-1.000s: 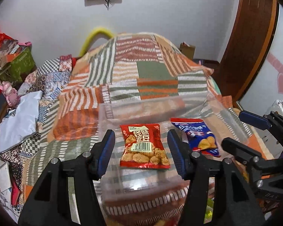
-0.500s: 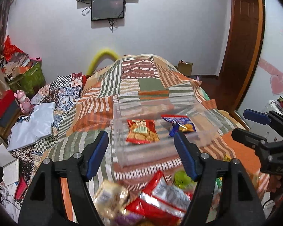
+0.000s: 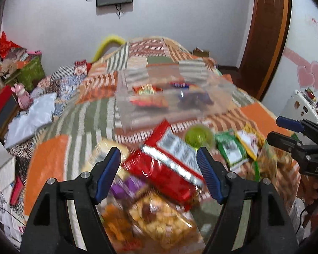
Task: Organize snacks
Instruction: 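Grasp the red chip bag with left tool while right tool grasps the round-cracker bag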
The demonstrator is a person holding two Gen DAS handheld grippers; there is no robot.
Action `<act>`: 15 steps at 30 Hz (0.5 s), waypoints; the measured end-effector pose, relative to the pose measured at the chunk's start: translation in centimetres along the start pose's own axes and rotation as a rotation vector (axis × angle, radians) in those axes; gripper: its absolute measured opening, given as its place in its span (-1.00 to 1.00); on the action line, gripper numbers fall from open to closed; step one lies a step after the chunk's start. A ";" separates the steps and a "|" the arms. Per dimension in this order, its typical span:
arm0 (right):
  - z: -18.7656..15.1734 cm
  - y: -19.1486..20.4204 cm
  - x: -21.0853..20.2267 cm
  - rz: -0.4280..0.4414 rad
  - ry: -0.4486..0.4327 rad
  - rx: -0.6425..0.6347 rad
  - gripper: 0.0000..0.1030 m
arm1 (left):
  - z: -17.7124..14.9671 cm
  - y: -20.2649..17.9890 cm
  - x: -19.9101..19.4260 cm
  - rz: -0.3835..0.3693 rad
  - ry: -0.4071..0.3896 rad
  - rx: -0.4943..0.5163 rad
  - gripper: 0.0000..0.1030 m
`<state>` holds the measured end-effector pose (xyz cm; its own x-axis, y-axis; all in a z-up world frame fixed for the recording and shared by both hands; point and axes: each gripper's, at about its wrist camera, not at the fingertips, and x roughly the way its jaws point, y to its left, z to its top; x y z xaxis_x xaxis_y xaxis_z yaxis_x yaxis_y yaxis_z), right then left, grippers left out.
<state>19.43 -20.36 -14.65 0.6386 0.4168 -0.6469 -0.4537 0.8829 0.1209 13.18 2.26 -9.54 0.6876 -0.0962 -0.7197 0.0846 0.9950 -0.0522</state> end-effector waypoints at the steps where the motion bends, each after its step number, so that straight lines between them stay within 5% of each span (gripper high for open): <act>1: -0.6 0.1 0.0 0.006 0.009 0.009 0.39 | -0.4 -0.1 0.3 -0.010 0.013 -0.004 0.43; 8: -3.3 0.8 -0.6 0.021 0.020 0.023 0.63 | -2.4 -0.5 1.8 -0.056 0.071 -0.052 0.43; 15: -4.4 1.6 0.4 0.011 0.056 0.000 0.65 | -3.4 -1.9 3.0 -0.076 0.099 -0.027 0.43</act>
<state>16.20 -19.73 -17.99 0.5983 0.4135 -0.6863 -0.4604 0.8785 0.1279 12.59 0.15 -13.93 0.6050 -0.1699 -0.7779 0.1131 0.9854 -0.1273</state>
